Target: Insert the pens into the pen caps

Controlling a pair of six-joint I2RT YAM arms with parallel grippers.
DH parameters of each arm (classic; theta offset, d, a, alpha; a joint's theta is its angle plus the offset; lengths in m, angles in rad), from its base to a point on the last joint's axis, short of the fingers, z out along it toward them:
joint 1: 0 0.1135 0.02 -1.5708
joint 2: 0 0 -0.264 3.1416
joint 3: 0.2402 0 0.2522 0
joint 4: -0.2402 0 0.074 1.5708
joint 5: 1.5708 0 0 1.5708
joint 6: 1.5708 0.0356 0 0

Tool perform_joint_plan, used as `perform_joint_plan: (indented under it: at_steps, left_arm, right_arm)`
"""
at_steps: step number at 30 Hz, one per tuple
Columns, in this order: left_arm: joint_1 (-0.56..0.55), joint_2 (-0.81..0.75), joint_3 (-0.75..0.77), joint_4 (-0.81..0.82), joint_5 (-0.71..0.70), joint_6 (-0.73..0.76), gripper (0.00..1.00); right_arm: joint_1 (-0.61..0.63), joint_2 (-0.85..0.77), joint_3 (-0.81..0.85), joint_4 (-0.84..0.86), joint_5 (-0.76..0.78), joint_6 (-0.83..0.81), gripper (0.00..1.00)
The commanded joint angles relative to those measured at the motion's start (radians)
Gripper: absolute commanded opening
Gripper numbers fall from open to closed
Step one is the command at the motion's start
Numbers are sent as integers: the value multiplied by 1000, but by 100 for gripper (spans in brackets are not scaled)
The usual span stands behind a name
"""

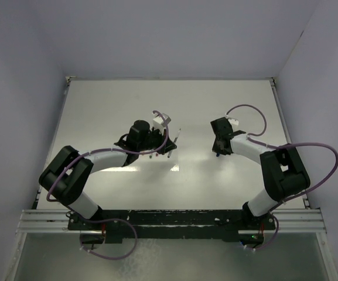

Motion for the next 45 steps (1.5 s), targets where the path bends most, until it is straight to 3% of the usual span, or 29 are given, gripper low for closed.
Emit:
perform_joint_plan:
  at_steps: [1, 8, 15, 21, 29, 38, 45]
  left_arm:
    - [5, -22, 6, 49, 6, 8, 0]
    - [4, -29, 3, 49, 6, 7, 0]
    - [4, -59, -13, 54, -13, 17, 0]
    - [4, -88, -27, 89, 10, -23, 0]
    - [-4, -88, -32, 219, 111, -132, 0]
    - [-60, -73, 9, 256, 143, -198, 0]
    - [-67, -61, 10, 289, 150, -239, 0]
  right_arm:
    - [7, 55, -26, -120, -80, -25, 0]
    - [7, 29, -1, -89, -94, -51, 0]
    - [7, -110, 55, 68, -101, -120, 0]
    - [7, -249, -1, 328, -166, -149, 0]
    - [7, -365, -174, 839, -355, -143, 0]
    - [7, -346, -287, 1342, -495, -26, 0]
    - [7, -299, -315, 1513, -575, 65, 0]
